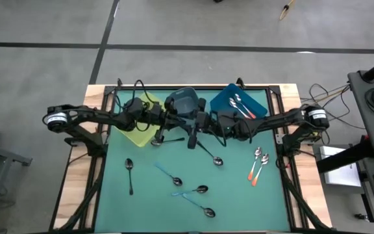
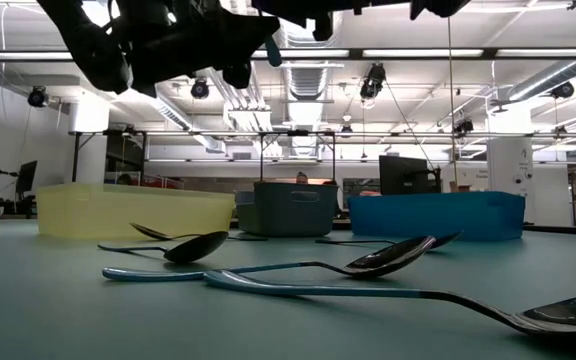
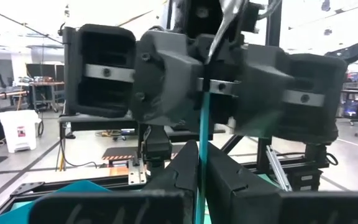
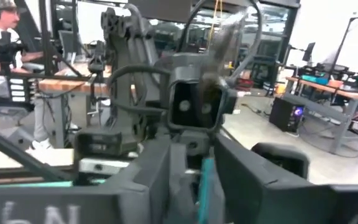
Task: Sort silverware by color (type)
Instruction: Put the blue spoon into the dark blue bin, then put the black spoon into the yellow bin
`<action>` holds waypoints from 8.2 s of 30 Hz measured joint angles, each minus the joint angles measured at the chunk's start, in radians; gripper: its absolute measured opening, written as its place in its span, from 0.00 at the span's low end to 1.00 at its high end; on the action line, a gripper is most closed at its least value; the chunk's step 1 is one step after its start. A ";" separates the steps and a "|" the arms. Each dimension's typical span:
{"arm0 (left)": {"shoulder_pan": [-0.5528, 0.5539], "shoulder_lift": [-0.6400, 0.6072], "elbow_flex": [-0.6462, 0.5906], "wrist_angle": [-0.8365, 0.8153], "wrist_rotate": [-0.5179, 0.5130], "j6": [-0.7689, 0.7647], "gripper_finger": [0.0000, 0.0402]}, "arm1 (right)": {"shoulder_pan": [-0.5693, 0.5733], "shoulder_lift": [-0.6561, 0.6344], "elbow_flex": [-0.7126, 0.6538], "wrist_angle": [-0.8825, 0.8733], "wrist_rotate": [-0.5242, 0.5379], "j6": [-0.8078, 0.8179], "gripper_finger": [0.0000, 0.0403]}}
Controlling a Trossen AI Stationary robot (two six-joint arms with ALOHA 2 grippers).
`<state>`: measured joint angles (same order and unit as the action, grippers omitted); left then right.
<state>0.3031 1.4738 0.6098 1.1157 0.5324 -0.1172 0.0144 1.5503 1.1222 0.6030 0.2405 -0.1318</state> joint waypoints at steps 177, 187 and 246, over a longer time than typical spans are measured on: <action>-0.157 0.084 0.031 -1.064 -0.600 -0.225 0.18 | 0.071 -0.403 -0.327 -0.725 0.439 0.175 0.15; -0.168 0.154 0.084 -1.025 -0.682 -0.206 0.12 | 0.071 -0.403 -0.328 -0.725 0.440 0.171 0.15; -0.378 0.264 0.331 -1.465 -0.523 -0.085 0.12 | 0.071 -0.403 -0.330 -0.725 0.441 0.161 0.15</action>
<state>-0.0748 1.7378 0.9409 -0.3495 0.0098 -0.2023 0.0849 1.1477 0.7925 -0.1219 0.6810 0.0296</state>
